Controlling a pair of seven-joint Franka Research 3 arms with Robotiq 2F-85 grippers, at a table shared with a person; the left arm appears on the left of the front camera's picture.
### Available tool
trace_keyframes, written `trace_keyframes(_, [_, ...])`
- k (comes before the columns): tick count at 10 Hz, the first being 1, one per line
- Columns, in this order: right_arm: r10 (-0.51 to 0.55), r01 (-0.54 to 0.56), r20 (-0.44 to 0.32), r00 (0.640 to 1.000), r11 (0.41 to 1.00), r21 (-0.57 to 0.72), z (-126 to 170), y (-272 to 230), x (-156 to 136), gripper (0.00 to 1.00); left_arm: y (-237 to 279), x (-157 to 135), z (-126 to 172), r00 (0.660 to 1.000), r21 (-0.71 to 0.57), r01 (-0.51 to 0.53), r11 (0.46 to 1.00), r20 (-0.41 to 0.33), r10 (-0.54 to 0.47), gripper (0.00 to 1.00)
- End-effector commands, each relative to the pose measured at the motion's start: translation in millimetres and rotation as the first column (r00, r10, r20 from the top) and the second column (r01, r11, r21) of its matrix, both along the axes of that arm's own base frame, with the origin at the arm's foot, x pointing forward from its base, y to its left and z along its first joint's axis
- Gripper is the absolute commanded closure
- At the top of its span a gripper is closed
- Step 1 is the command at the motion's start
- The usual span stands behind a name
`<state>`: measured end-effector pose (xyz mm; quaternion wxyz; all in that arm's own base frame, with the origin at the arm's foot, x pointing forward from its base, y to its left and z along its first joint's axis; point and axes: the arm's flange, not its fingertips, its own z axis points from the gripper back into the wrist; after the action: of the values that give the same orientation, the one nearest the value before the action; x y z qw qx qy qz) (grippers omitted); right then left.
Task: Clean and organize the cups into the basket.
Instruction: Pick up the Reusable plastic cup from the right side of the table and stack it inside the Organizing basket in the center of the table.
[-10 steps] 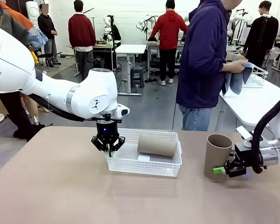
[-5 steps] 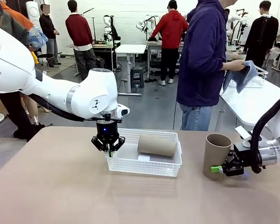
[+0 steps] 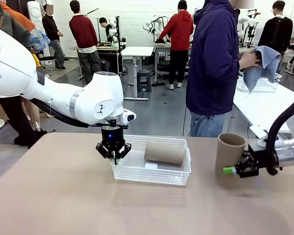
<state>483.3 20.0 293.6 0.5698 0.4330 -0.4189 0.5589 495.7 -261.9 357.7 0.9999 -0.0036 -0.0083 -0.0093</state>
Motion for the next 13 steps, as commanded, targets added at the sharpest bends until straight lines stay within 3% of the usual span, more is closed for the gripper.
trace_keyframes(1, [-0.111, 0.111, 0.014, 0.994, 0.994, 0.003, 94, 2, -20, 0.79, 0, 1, 2, 1.0, -0.002, 0.001, 1.0, 0.006, -0.001, 1.0])
trace_keyframes(2, [-0.136, 0.136, -0.009, 0.991, 0.99, 0.021, 123, 0, -17, 0.79, 0, 1, 2, 1.0, -0.002, 0.001, 1.0, 0.006, -0.001, 1.0])
trace_keyframes(4, [-0.183, 0.183, -0.054, 0.982, 0.983, 0.012, 148, 2, -11, 0.79, 0, 1, 2, 1.0, -0.002, 0.001, 1.0, 0.006, -0.001, 1.0])
trace_keyframes(5, [-0.212, 0.212, -0.076, 0.974, 0.977, -0.005, 146, 3, -12, 0.79, 0, 1, 2, 1.0, -0.002, 0.001, 1.0, 0.006, -0.001, 1.0])
trace_keyframes(6, [-0.136, 0.137, -0.011, 0.991, 0.991, 0.002, 161, -4, -19, 0.79, 0, 1, 2, 1.0, -0.002, 0.001, 1.0, 0.006, -0.001, 1.0])
trace_keyframes(11, [-0.136, 0.137, -0.011, 0.991, 0.991, 0.002, 161, -4, -19, 0.79, 0, 1, 2, 1.0, -0.002, 0.001, 1.0, 0.006, -0.001, 1.0])
trace_keyframes(12, [-0.152, 0.152, -0.026, 0.988, 0.988, -0.009, 163, -4, -18, 0.19, 0, 1, 2, 1.0, -0.002, 0.001, 1.0, 0.006, -0.001, 1.0])
trace_keyframes(13, [-0.143, 0.141, -0.001, 0.99, 0.981, -0.135, 182, 15, -13, 0.19, 0, 1, 2, 1.0, -0.002, 0.001, 1.0, 0.006, -0.001, 1.0])
